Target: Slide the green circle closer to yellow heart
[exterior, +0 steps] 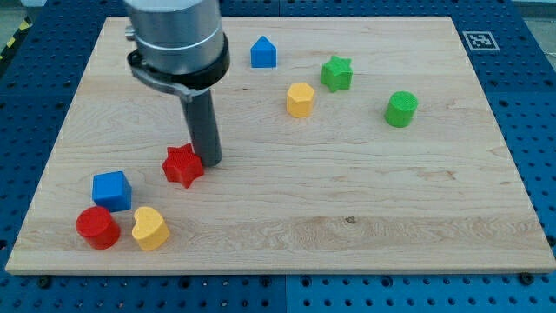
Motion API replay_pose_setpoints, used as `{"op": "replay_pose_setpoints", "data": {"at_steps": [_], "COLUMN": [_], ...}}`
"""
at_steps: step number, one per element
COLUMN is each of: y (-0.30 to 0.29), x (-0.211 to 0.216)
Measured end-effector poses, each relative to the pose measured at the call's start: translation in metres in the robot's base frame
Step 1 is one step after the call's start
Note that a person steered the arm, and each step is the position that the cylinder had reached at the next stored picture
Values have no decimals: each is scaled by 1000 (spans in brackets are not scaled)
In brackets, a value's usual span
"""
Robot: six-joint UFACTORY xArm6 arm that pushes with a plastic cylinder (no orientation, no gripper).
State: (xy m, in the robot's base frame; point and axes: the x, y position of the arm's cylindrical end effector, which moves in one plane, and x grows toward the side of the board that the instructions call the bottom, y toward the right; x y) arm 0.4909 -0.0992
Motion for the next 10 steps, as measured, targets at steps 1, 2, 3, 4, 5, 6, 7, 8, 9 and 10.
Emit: {"op": "replay_pose_setpoints", "data": {"at_steps": [1,2,3,4,5,6,7,8,9,10], "y": [-18,-36,-44,24,85,113,168,230,287,320], "x": [16,29,34,33,20,4,-2,-2,-2,-17]}}
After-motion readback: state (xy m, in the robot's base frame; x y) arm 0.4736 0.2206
